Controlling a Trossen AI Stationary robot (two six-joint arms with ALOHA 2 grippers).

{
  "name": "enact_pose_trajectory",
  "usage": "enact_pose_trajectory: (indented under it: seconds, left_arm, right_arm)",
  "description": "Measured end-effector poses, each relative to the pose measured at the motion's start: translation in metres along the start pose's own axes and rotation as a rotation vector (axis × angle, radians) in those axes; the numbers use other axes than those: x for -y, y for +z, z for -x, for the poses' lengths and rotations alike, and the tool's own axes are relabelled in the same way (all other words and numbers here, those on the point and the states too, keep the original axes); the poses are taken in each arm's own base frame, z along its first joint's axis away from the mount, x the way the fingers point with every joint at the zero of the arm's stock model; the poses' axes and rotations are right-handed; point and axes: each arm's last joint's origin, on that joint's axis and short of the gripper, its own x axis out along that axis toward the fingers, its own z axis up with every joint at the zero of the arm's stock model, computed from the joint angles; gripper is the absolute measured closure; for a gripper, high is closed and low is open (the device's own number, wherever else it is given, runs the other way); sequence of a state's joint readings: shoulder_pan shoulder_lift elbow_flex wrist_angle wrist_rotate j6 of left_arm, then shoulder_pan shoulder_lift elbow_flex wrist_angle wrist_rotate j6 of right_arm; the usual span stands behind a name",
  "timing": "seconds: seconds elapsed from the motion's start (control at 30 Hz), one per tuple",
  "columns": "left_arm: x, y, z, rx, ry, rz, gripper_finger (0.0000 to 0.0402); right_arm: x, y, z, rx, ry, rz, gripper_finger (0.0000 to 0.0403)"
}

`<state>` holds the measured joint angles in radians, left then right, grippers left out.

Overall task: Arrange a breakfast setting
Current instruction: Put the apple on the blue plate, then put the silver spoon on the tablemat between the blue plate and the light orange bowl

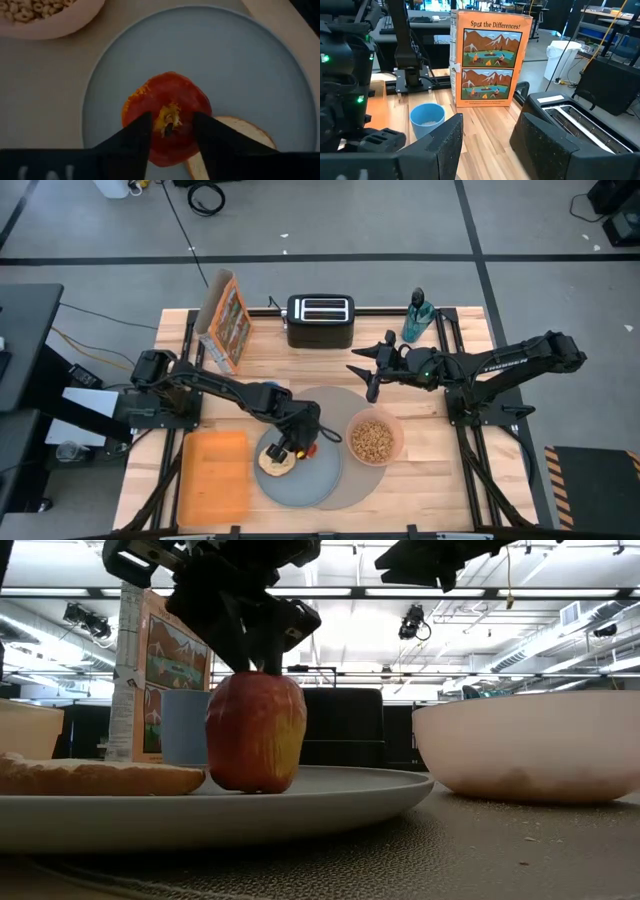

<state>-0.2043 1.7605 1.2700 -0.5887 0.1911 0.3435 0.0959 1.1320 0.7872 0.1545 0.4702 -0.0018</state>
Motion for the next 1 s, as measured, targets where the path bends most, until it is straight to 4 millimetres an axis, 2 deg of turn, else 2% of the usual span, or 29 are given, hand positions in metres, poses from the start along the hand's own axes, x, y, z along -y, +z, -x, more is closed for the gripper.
enact_pose_trajectory:
  seconds: [0.2, 0.33, 0.5, 0.8, 1.0]
  left_arm:
    - [0.001, 0.002, 0.011, 0.026, 0.013, 0.014, 0.0192]
    - [0.003, 0.003, 0.021, 0.051, 0.021, 0.025, 0.018]
    - [0.006, 0.003, 0.035, 0.054, 0.041, 0.035, 0.0186]
    - [0.011, -0.01, 0.034, 0.027, 0.024, 0.026, 0.0219]
    - [0.013, -0.017, 0.07, 0.206, 0.128, -0.006, 0.0233]
  right_arm:
    - [0.0, 0.0, 0.0, 0.001, 0.0, -0.004, 0.0195]
    - [0.0, 0.0, 0.0, 0.001, 0.0, -0.008, 0.0195]
    - [0.001, -0.001, 0.002, -0.016, -0.009, -0.001, 0.0195]
    - [0.024, -0.003, 0.026, -0.119, -0.116, -0.074, 0.0195]
    - [0.042, -0.007, 0.033, -0.184, -0.241, -0.076, 0.0195]
